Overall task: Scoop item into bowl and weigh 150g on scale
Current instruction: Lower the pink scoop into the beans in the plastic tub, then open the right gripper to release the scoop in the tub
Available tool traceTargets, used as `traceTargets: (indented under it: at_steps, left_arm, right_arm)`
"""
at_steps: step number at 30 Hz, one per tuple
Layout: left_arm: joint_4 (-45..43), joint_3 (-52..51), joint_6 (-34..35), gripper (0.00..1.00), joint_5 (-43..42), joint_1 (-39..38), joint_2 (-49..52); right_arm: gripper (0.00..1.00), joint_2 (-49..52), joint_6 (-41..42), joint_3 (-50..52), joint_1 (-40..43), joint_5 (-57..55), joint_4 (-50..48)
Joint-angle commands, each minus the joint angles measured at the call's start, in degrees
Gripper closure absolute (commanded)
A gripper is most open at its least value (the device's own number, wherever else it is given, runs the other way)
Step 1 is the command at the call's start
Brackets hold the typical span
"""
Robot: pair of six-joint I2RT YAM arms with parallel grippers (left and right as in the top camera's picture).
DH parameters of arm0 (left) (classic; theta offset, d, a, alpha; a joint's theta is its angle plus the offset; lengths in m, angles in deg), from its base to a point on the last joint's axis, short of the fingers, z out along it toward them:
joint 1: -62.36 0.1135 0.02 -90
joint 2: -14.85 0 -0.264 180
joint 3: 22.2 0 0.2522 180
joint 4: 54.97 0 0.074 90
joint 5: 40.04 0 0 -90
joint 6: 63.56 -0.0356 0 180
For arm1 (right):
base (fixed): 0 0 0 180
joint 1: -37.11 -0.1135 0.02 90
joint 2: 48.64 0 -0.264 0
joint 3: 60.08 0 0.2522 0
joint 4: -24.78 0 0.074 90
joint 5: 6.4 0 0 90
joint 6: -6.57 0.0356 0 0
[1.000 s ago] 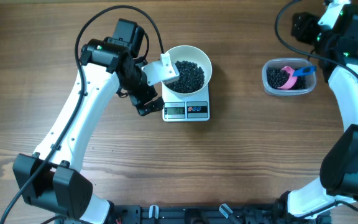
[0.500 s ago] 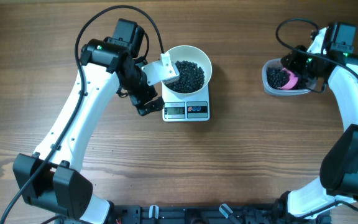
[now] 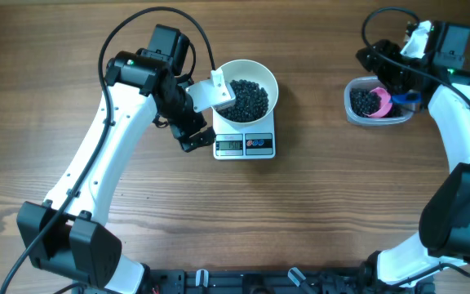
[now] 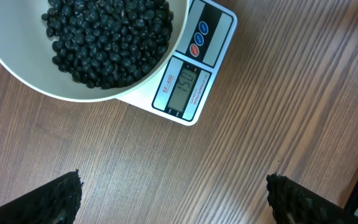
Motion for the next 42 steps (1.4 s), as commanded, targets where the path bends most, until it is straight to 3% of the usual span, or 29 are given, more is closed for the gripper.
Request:
traceTargets:
  at_steps: [1,4,5,13,18,22,26,31,32,34,36,37,42]
  left_arm:
    - [0.00,-0.33,-0.74,0.00,-0.13,0.09,0.74]
    - [0.00,-0.33,-0.74,0.00,-0.13,0.09,0.74]
    - [0.00,-0.33,-0.74,0.00,-0.13,0.09,0.74]
    - [0.00,-0.33,-0.74,0.00,-0.11,0.09,0.74]
    - [0.00,-0.33,-0.74,0.00,-0.11,0.09,0.74]
    - [0.00,-0.33,-0.74,0.00,-0.13,0.09,0.74]
    - [0.00,-0.33,-0.74,0.00,-0.13,0.09,0.74]
    - [0.00,-0.33,-0.74,0.00,-0.13,0.09,0.74]
    - [0.00,-0.33,-0.74,0.00,-0.13,0.09,0.74]
    - [0.00,-0.33,-0.74,0.00,-0.11,0.09,0.74]
    - [0.00,-0.33,-0.74,0.00,-0.11,0.09,0.74]
    - [0.00,-0.33,-0.74,0.00,-0.11,0.09,0.74]
    - [0.00,-0.33,-0.74,0.00,-0.11,0.09,0.74]
  right_arm:
    - [0.48,0.15,0.28,-0.33,-0.24,3.50,2.54]
    - [0.62,0.15,0.28,-0.33,1.55,3.45,8.35]
    - [0.62,0.15,0.28,-0.33,2.82,3.19,10.80]
    - [0.54,0.15,0.50,-0.33,15.43,6.47,14.99]
    - [0.55,0.15,0.52,-0.33,16.35,6.56,14.05]
    - [0.73,0.15,0.52,-0.33,15.06,12.55,11.26]
    - [0.78,0.15,-2.58,-0.33,11.21,21.11,4.72]
    - [0.61,0.15,-17.25,-0.33,3.37,16.76,3.91]
    - [0.49,0.15,-17.68,-0.33,1.88,13.51,4.13]
    - [0.38,0.15,-17.64,-0.33,-0.85,5.27,4.28]
    - [0.20,0.15,-17.64,-0.33,-2.21,0.81,4.26]
    - [0.00,0.15,-17.59,-0.33,-2.54,-0.39,4.26]
    - [0.00,0.15,-17.53,-0.33,-2.69,-1.75,4.22]
